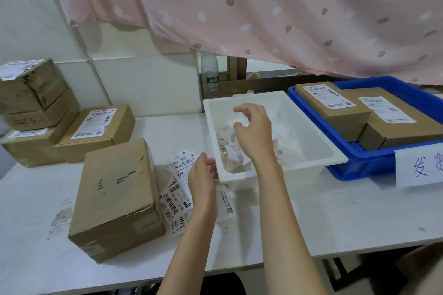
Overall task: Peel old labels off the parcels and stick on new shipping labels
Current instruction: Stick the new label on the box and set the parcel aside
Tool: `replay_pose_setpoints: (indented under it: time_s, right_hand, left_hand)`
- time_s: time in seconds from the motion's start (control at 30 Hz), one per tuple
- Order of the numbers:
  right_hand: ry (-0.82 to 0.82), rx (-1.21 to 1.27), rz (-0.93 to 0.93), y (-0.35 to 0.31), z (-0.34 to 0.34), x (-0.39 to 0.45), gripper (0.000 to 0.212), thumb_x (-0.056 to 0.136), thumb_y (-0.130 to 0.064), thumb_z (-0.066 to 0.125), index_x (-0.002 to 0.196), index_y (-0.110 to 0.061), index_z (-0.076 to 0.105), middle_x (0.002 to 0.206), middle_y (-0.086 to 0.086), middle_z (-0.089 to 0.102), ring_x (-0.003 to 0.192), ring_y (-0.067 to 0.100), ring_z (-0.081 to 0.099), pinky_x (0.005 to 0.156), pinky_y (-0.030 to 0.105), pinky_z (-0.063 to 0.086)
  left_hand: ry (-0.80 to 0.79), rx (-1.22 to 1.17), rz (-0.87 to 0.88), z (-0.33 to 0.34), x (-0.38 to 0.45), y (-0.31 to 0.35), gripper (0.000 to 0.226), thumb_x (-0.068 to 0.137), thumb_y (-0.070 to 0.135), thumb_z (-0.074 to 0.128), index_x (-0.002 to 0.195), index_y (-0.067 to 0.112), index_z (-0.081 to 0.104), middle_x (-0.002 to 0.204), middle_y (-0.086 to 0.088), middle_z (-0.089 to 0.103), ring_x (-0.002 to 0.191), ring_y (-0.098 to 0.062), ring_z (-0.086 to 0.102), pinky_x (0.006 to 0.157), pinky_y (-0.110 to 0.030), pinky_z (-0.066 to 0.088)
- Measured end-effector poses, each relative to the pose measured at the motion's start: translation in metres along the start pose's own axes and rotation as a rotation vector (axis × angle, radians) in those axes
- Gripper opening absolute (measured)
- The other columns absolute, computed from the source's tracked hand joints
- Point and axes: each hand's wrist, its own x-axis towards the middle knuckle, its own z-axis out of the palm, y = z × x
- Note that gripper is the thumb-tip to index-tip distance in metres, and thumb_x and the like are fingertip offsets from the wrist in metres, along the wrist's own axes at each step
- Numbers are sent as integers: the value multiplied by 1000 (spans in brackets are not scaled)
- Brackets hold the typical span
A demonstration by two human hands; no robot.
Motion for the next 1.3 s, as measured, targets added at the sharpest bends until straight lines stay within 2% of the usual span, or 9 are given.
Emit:
replay_pose_setpoints:
  time_s: [0.13, 0.23, 0.4, 0.53, 0.67, 0.8, 0.87, 1.1, 1.3]
  right_hand:
    - [38, 116, -105, -19, 11, -1, 36, 86, 11, 48, 102, -16, 66, 113, -4, 60, 98, -1, 58, 82, 3, 40]
    - [-184, 131, -103, -32, 31, -8, 28, 88, 7, 52, 94, -13, 70, 98, -3, 70, 85, -1, 65, 71, 3, 43]
    - [-491, -127, 17, -24, 70, -27, 37, 89, 5, 47, 113, -14, 68, 120, 3, 60, 107, 12, 59, 58, 8, 40]
    - [-582, -319, 9, -13, 84, -39, 43, 89, 6, 50, 127, -13, 59, 137, 5, 46, 114, 18, 54, 73, 19, 41]
    - [-727, -388, 10, -9, 89, -51, 41, 81, 3, 67, 118, -16, 64, 138, 3, 42, 122, 21, 47, 82, 31, 50]
    - [-956, -583, 19, -6, 90, -62, 65, 70, -14, 82, 127, -31, 58, 156, -6, 22, 146, 20, 8, 112, 45, 30]
    - [-1011, -631, 37, -4, 92, -65, 76, 68, -16, 83, 133, -39, 51, 161, -9, 13, 149, 19, -7, 116, 52, 21]
    - [-943, -539, 31, 0, 97, -68, 64, 65, -15, 86, 120, -32, 58, 156, -10, 25, 149, 20, 0, 115, 47, 24]
    - [-664, -330, -93, 0, 100, -67, 53, 67, -13, 81, 113, -26, 59, 115, -6, 55, 124, 19, 39, 102, 41, 39]
  left_hand:
    - [22, 20, 26, -15, 3, 2, 33, 102, 27, 41, 83, 9, 61, 66, 1, 56, 56, -13, 48, 58, -24, 39]
    - [48, 60, 79, -29, 8, 4, 33, 101, 25, 40, 84, 8, 62, 68, 0, 58, 60, -15, 50, 63, -29, 38]
    - [73, 117, 151, -60, 18, 8, 34, 103, 20, 39, 95, -3, 63, 70, -6, 58, 57, -14, 47, 50, -16, 39]
    - [91, 145, 178, -85, 25, 11, 30, 102, 17, 39, 92, 1, 62, 73, -7, 58, 62, -15, 49, 57, -22, 40]
    - [105, 166, 200, -103, 30, 13, 18, 93, 4, 45, 86, 6, 61, 75, -6, 57, 67, -18, 49, 58, -26, 38]
    - [107, 143, 197, -110, 34, 14, 22, 92, -3, 38, 88, 4, 58, 75, -7, 53, 67, -20, 49, 53, -20, 41]
    - [123, 119, 194, -112, 33, 16, 23, 92, -6, 35, 94, 0, 57, 76, -8, 51, 64, -18, 49, 45, -11, 40]
    - [151, 140, 183, -121, 41, 10, 27, 94, -3, 36, 82, 13, 54, 81, -6, 53, 63, -15, 46, 55, -22, 40]
    - [106, 184, 231, -121, 35, 8, 14, 93, 7, 51, 100, 16, 59, 93, -5, 58, 81, -18, 55, 66, -25, 43]
